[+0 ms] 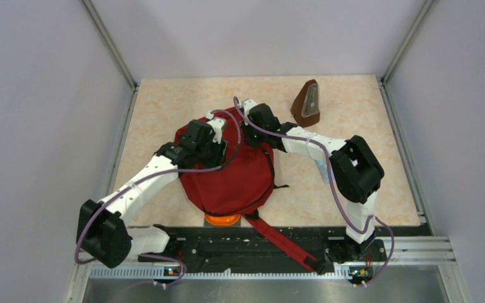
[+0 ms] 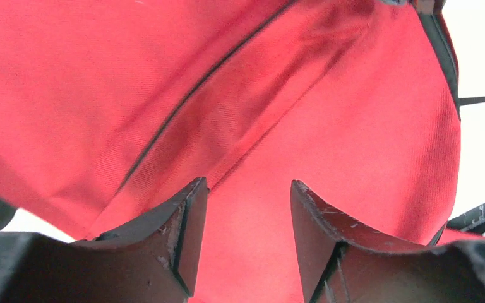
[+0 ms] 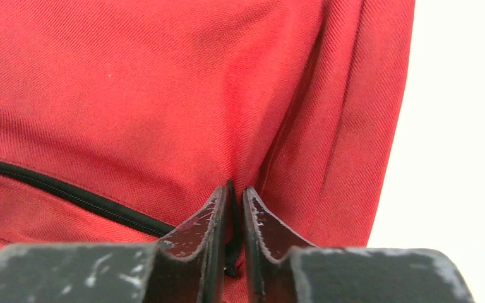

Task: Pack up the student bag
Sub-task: Unzip the student bag at the center of the board.

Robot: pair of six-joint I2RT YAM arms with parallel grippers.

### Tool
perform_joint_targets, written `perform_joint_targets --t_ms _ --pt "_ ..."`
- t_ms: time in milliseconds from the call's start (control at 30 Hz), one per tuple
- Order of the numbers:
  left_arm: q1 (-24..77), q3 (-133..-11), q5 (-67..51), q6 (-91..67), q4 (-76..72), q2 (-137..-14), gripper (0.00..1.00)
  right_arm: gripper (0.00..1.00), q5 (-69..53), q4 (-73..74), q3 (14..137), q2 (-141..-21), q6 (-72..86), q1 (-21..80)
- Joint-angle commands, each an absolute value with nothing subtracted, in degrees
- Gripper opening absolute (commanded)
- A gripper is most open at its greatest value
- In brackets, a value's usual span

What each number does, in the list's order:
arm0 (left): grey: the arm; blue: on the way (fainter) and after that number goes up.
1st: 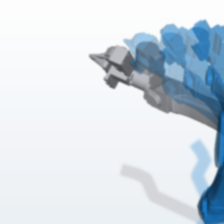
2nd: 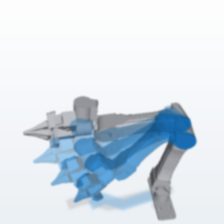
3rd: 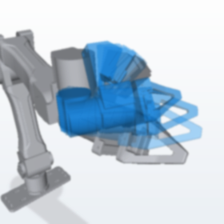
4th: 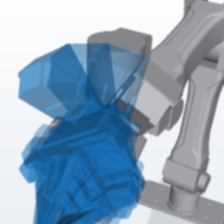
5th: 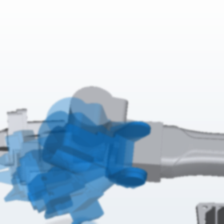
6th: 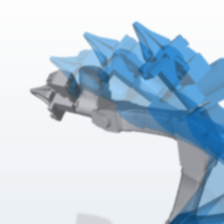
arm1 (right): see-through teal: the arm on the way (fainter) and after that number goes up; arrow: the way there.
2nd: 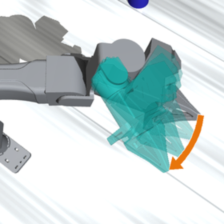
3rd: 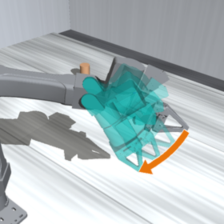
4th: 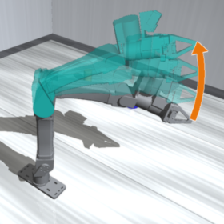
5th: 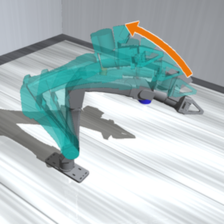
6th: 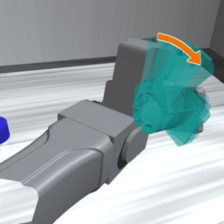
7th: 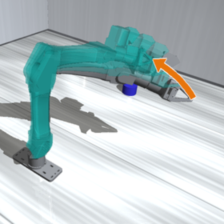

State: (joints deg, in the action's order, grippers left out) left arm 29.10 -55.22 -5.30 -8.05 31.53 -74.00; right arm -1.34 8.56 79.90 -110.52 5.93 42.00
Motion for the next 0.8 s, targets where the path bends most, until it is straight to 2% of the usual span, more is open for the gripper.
perform_joint_targets --t_ms 0,67,167,200,267,400,567,667,767 --pt "27.33 -54.92 4.44 -11.49 31.01 -68.02 0.60 0.08 0.48 8.17 81.75 -108.56 5.10 42.80" --pt "24.62 -55.04 5.57 -15.00 32.40 -66.02 0.70 0.09 1.82 8.42 81.74 -108.17 5.02 42.93" --pt "20.91 -52.78 5.27 -21.81 32.68 -61.73 0.75 0.12 3.08 8.51 81.87 -107.81 5.01 42.98" --pt "20.09 -51.05 5.23 -24.14 31.73 -59.67 0.76 0.10 3.45 8.51 81.83 -107.70 5.11 43.10" --pt "19.32 -46.38 6.11 -28.13 27.37 -55.19 0.79 0.00 4.22 8.34 81.81 -107.35 5.23 43.36" --pt "18.21 -38.14 9.59 -32.73 21.51 -48.68 0.84 0.00 7.50 9.11 82.36 -106.35 4.91 44.69" --pt "17.60 -34.07 9.17 -33.98 19.51 -47.34 0.84 0.00 11.22 10.03 82.88 -105.39 4.45 45.74" --pt "17.50 -30.41 6.15 -34.95 13.87 -47.92 0.82 0.04 11.21 10.18 82.97 -105.46 4.91 45.88" --pt "17.40 -28.47 5.55 -36.12 10.62 -49.68 0.70 0.10 11.17 10.10 82.93 -105.93 5.33 46.19"
